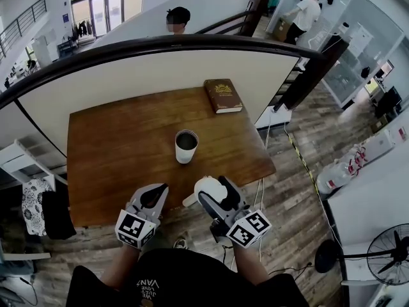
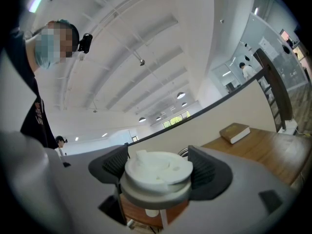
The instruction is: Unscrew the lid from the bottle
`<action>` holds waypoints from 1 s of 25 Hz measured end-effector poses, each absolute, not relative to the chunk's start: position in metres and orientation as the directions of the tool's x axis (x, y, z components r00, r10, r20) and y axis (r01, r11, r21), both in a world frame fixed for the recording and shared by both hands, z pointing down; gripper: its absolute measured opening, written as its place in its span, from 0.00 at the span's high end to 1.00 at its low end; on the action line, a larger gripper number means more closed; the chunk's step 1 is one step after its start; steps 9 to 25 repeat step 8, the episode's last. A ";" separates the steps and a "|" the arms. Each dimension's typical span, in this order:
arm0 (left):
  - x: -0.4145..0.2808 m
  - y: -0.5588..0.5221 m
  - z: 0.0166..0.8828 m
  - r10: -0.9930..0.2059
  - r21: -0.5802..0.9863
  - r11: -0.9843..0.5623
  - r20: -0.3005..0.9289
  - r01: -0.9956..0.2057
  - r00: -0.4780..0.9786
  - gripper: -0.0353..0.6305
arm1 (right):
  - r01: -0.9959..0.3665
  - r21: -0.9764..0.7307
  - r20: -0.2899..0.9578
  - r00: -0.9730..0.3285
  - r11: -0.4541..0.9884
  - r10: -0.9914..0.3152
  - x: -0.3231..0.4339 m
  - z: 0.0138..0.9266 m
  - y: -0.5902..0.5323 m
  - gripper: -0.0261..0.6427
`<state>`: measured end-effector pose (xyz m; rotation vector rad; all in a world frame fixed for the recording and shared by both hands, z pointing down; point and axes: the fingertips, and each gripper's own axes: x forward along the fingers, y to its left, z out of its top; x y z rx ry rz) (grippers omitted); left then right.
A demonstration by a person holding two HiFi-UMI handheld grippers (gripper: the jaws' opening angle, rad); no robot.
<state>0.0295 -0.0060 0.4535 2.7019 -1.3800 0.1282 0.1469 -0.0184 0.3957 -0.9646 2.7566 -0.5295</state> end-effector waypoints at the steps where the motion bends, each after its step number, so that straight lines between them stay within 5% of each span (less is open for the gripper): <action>1: 0.030 -0.006 0.454 -0.801 0.056 -0.584 0.123 -0.810 0.586 0.93 | -0.569 -0.386 -0.044 -0.775 0.726 -0.631 0.147 0.396 -0.018 0.43; 25: 0.034 -0.007 0.455 -0.796 0.052 -0.590 0.127 -0.806 0.591 0.93 | -0.570 -0.383 -0.046 -0.774 0.727 -0.631 0.151 0.395 -0.020 0.43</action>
